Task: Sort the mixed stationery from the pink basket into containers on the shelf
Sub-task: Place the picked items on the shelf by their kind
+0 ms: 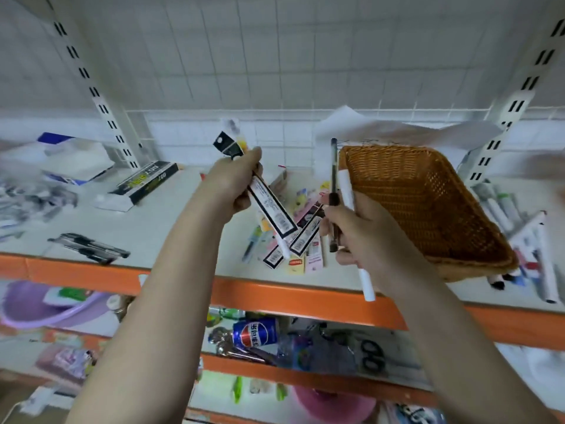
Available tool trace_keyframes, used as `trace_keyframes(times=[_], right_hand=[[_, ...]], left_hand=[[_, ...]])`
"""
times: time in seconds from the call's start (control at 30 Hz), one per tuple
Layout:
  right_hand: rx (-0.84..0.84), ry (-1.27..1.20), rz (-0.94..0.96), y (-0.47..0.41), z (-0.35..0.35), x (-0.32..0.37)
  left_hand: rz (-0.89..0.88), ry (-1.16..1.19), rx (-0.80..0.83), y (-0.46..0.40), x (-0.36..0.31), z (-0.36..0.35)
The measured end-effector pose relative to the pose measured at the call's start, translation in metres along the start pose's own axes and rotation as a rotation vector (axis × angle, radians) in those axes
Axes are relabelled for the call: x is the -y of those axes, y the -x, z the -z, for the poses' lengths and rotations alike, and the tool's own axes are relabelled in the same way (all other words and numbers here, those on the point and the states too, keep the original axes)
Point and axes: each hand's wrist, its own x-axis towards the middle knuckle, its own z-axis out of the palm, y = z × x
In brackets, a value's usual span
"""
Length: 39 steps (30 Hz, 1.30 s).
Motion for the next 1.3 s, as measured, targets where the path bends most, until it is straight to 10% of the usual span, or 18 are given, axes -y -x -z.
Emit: trace_keyframes(times=[0.23,0.63,0.8,0.93,1.13,1.3], right_hand=[[-0.09,0.003,-0.019,-0.024,-0.006,0.008],[0.109,0.37,0.021,-0.056,-0.036,0.03],[0.08,0.351,0.076,-0.05,-0.04,0.025],[-0.038,0.227,-0.014,-0.049,-0.024,0.021],[-0.175,0.118,-0.049,-0.049,-0.004,0.021],[0.065,0.287,-0.051,-0.037,-0.001,0.023]], left_hand=[[0.006,-0.303,0.16,-0.021,0.021,-0.048],[-0.264,0.636,0.357,-0.004,0.01,-0.002],[-0.357,0.313,0.178,-0.007,0.008,-0.006],[0.022,0.287,0.082,-0.022,0.016,-0.013],[0.019,-0.815,0.249,-0.015,0.03,-0.039],[-0.284,-0.359,0.065,0.001,-0.001,-0.037]])
